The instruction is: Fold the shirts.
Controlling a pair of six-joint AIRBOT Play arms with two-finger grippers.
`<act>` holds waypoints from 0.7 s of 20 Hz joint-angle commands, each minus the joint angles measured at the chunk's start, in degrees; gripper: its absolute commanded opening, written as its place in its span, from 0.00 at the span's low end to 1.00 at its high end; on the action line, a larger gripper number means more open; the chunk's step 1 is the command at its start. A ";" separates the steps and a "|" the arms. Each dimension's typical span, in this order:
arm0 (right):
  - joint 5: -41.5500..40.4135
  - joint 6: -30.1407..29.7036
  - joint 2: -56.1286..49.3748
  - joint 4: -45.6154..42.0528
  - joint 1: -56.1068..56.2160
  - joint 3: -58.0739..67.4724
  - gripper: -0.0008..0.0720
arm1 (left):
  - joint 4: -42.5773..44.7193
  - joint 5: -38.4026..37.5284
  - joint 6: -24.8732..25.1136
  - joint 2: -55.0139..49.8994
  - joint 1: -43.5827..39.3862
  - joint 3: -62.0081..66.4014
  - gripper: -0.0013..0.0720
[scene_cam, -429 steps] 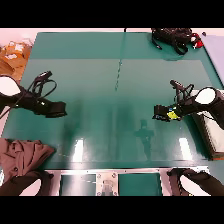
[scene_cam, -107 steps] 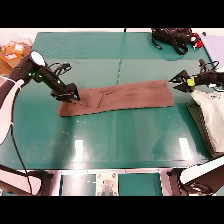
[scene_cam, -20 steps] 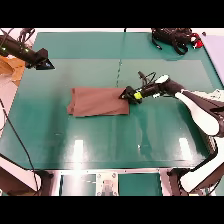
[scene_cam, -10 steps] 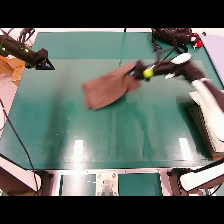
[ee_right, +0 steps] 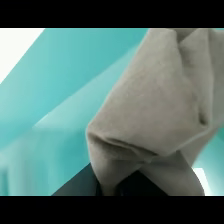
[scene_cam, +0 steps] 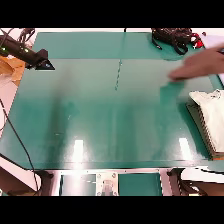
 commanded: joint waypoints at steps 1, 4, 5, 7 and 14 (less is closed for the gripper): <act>8.26 2.58 3.13 -4.96 -16.28 0.59 0.03 | 0.00 -0.28 0.02 0.00 0.02 0.07 0.05; 13.29 2.80 5.42 -10.71 -23.91 0.59 0.03 | -0.04 -0.31 0.02 0.00 0.02 0.04 0.05; 14.73 3.39 6.23 -13.46 -25.51 0.59 0.03 | -0.09 -0.35 0.02 0.00 0.02 0.04 0.05; 17.94 4.28 7.10 -20.33 -26.99 0.57 0.03 | -0.22 -0.61 0.00 0.00 0.02 0.04 0.05; 24.35 9.22 7.54 -39.87 -26.75 -14.43 0.03 | -0.33 -0.87 0.02 -0.02 0.02 -0.09 0.05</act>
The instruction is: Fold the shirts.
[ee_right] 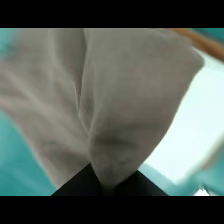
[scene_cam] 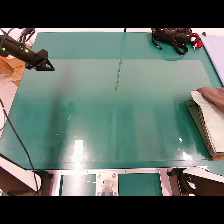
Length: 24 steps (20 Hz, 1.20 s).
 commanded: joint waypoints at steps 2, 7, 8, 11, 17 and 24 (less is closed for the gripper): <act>2.97 3.91 0.24 -13.20 -0.46 -14.51 0.04 | -0.28 -0.15 0.00 -0.02 0.02 -1.64 0.05; 1.07 6.16 -0.85 -13.40 0.42 -17.79 0.84 | -1.66 0.46 0.02 0.13 0.02 -3.65 0.05; 0.44 7.17 -0.85 -9.38 1.75 -15.96 0.84 | -2.82 0.48 0.02 0.26 0.02 -3.45 0.05; -4.68 5.11 -0.85 4.61 9.22 -8.92 0.04 | -8.13 0.48 0.44 1.14 -0.02 -2.71 0.05; -13.73 0.76 -0.07 8.41 33.46 -1.88 0.03 | -6.16 0.39 0.83 10.51 -0.26 -4.76 0.05; -28.39 -3.32 10.95 8.44 60.72 -32.63 0.03 | 4.22 8.07 -0.13 32.39 -9.66 -39.78 0.05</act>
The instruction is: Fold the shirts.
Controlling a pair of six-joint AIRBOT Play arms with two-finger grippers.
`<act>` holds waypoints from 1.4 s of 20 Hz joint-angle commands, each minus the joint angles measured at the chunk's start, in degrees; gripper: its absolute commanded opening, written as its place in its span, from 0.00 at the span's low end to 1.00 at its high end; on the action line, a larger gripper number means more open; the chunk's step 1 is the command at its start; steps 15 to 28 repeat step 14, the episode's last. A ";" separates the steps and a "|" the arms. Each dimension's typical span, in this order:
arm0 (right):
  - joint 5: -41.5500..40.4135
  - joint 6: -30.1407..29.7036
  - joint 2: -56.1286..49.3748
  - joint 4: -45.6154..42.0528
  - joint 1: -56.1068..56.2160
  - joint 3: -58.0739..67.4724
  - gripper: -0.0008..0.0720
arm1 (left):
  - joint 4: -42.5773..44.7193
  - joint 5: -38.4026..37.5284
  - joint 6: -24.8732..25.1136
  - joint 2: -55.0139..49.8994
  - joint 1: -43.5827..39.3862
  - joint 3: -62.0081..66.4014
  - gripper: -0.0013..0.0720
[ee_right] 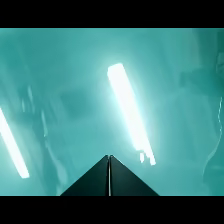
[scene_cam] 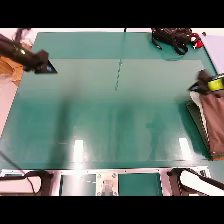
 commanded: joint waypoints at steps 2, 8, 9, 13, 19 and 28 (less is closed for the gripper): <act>-11.85 -1.20 7.21 0.46 14.95 -19.85 0.03 | 3.52 9.33 -2.62 15.15 -7.23 -26.84 0.05; -14.14 -1.18 7.69 0.76 21.18 -22.53 0.03 | 3.21 13.14 -5.03 19.76 -10.49 -37.59 0.05; -14.12 -1.18 7.69 0.79 21.16 -22.53 0.03 | 3.21 13.25 -5.03 19.76 -10.49 -37.57 0.05; -14.12 -1.18 7.69 0.81 21.11 -22.53 0.03 | 2.78 13.22 -5.01 19.76 -10.49 -37.57 0.05; -14.12 -1.18 7.69 0.81 21.11 -22.53 0.03 | 2.78 13.22 -5.01 19.76 -10.49 -37.57 0.05; -14.12 -1.18 7.69 0.81 21.11 -22.53 0.03 | 2.78 13.22 -5.01 19.76 -10.49 -37.57 0.05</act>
